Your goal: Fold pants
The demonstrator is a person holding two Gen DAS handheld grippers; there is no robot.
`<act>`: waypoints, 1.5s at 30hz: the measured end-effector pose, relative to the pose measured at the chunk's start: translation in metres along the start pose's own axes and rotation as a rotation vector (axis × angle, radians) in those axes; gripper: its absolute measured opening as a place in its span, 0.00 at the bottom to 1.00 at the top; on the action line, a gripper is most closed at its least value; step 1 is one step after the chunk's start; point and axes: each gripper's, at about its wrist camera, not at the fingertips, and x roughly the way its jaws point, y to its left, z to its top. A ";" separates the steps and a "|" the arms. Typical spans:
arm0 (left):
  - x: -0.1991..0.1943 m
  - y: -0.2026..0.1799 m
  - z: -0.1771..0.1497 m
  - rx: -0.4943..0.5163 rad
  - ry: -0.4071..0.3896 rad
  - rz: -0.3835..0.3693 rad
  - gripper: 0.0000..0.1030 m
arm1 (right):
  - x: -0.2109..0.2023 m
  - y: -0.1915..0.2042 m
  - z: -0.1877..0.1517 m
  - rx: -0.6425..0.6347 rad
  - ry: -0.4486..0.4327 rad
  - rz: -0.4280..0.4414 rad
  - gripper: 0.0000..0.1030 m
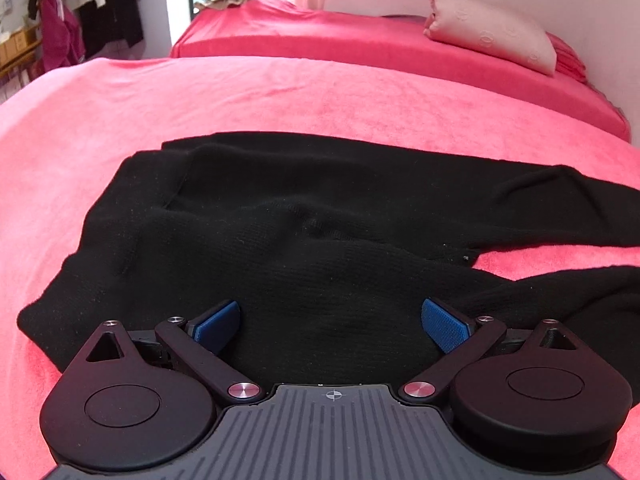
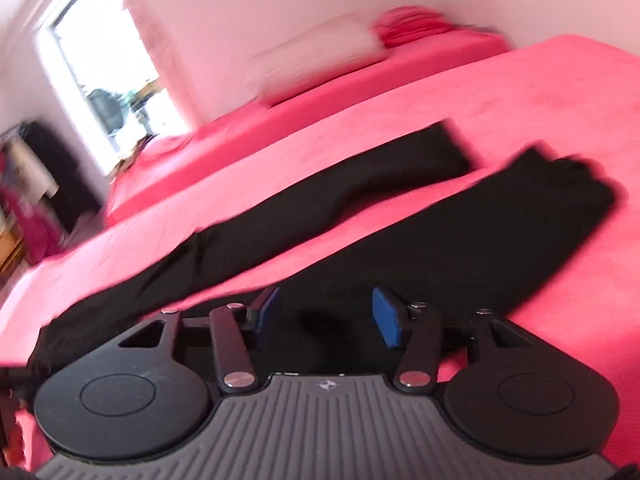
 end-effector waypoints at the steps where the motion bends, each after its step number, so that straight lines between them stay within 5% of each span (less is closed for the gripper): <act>1: 0.001 0.000 0.000 0.002 -0.003 0.001 1.00 | -0.007 -0.001 0.005 -0.013 -0.050 -0.039 0.71; 4: 0.003 -0.001 0.000 0.004 -0.013 0.008 1.00 | -0.008 -0.006 0.030 0.066 -0.086 0.055 0.71; 7: 0.003 -0.003 -0.003 0.016 -0.023 0.020 1.00 | 0.031 -0.020 0.052 0.272 0.042 0.138 0.72; 12: 0.001 -0.002 -0.006 0.020 -0.038 0.007 1.00 | 0.100 -0.037 0.068 0.449 0.175 0.105 0.68; 20: 0.000 -0.004 -0.008 0.026 -0.052 0.010 1.00 | 0.139 -0.039 0.080 0.521 0.065 0.131 0.70; 21: 0.000 -0.004 -0.008 0.025 -0.054 0.011 1.00 | 0.142 -0.040 0.078 0.516 0.060 0.131 0.65; 24: -0.001 -0.004 -0.009 0.029 -0.058 0.009 1.00 | 0.147 -0.050 0.073 0.523 0.082 0.086 0.14; 28: -0.001 -0.003 -0.006 0.028 -0.048 0.003 1.00 | 0.112 -0.060 0.082 0.440 -0.054 0.105 0.11; 30: 0.000 -0.002 -0.006 0.032 -0.050 0.001 1.00 | 0.118 -0.070 0.082 0.408 -0.029 0.010 0.10; 32: 0.001 -0.003 -0.006 0.038 -0.051 0.004 1.00 | 0.128 -0.086 0.077 0.469 0.044 0.024 0.10; 35: 0.001 -0.001 -0.004 0.035 -0.042 0.000 1.00 | 0.117 -0.089 0.079 0.474 -0.006 0.017 0.17; 40: -0.006 0.007 0.001 0.026 -0.026 -0.014 1.00 | 0.093 -0.053 0.085 0.265 -0.093 -0.141 0.21; 41: -0.009 0.008 0.002 0.024 -0.028 -0.006 1.00 | 0.090 -0.038 0.083 0.204 -0.099 -0.121 0.26; 43: -0.011 0.008 0.005 0.028 -0.025 0.028 1.00 | 0.089 0.001 0.077 0.063 -0.084 -0.059 0.60; 45: -0.010 0.006 0.011 0.039 -0.022 0.086 1.00 | 0.091 0.044 0.066 -0.068 -0.046 0.029 0.67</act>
